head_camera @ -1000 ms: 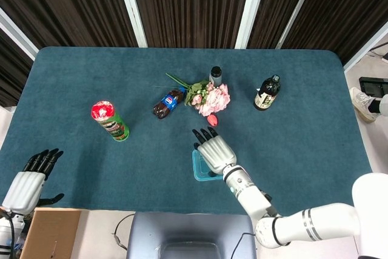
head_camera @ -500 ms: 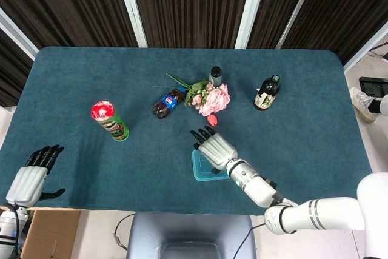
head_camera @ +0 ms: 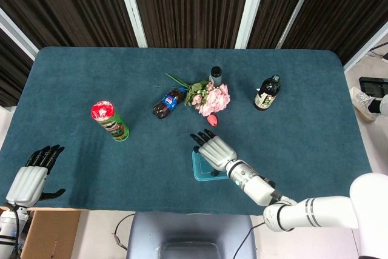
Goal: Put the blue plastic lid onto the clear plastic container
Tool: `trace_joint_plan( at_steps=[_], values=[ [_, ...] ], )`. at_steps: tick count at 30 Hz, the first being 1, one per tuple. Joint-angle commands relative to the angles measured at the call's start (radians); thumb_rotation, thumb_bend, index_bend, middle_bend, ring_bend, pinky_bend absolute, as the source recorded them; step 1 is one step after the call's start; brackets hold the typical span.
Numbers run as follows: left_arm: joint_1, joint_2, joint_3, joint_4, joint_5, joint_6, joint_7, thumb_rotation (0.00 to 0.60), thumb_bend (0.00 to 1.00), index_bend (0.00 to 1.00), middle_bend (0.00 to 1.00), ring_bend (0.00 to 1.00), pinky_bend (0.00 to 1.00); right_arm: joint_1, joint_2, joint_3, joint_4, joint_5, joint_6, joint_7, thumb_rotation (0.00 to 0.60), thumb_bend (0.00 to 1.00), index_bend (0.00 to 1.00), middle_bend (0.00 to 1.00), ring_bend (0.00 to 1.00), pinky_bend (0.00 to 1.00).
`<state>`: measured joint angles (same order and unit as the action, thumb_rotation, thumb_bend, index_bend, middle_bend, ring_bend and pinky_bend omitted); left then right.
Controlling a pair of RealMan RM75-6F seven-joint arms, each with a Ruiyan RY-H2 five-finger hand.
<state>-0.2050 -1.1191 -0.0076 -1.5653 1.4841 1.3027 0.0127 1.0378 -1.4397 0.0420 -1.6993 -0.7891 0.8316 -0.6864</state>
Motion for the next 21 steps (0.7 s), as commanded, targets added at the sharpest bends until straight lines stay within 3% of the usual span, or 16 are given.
trace_joint_plan(
  at_steps=[1, 4, 21],
  values=[
    [0.000, 0.000, 0.000, 0.001, 0.000, 0.000, -0.002, 0.600, 0.45, 0.00, 0.05, 0.03, 0.11, 0.005, -0.008, -0.001, 0.007, 0.008, 0.000, 0.002, 0.600, 0.19, 0.41, 0.07, 0.00, 0.00],
    [-0.001, 0.001, 0.001, 0.001, 0.001, -0.001, -0.003, 0.600, 0.45, 0.00, 0.05, 0.03, 0.11, 0.011, -0.016, -0.001, 0.011, 0.016, 0.001, 0.003, 0.600, 0.24, 0.41, 0.07, 0.00, 0.00],
    [-0.001, 0.003, 0.005, -0.001, 0.002, 0.003, -0.004, 0.600, 0.45, 0.00, 0.05, 0.03, 0.11, 0.041, -0.023, -0.026, 0.003, 0.071, 0.016, -0.023, 0.600, 0.25, 0.42, 0.07, 0.00, 0.00]
  ],
)
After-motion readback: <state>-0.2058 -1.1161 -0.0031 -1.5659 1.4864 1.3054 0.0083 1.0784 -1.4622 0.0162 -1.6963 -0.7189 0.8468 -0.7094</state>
